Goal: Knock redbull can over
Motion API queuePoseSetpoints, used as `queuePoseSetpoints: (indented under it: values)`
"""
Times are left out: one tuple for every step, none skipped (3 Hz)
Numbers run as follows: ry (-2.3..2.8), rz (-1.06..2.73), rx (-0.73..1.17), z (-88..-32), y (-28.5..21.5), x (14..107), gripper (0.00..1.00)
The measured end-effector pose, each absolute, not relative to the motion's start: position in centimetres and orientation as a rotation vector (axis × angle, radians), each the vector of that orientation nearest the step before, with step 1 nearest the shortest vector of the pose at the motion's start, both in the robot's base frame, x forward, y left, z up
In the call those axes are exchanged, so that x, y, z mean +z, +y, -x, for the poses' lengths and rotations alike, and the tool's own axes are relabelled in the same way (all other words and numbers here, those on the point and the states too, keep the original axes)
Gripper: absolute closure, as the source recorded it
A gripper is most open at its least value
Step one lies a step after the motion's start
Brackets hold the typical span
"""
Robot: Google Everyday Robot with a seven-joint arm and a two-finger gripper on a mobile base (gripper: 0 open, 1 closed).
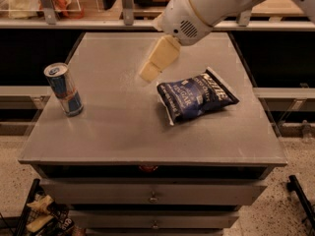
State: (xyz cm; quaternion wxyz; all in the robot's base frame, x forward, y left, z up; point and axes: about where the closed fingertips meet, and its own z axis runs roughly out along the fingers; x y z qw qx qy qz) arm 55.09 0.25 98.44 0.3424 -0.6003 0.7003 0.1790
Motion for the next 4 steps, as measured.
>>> queuePoseSetpoints:
  values:
    - [1.811,1.557,0.474,-55.1,0.7,98.6,0.00]
    - [1.781,1.565,0.502,-55.0,1.5,98.2,0.00]
    - [1.693,1.566,0.597,-55.3,4.5,96.9,0.00]
    - [1.607,1.541,0.707,-55.8,7.9,95.2,0.00]
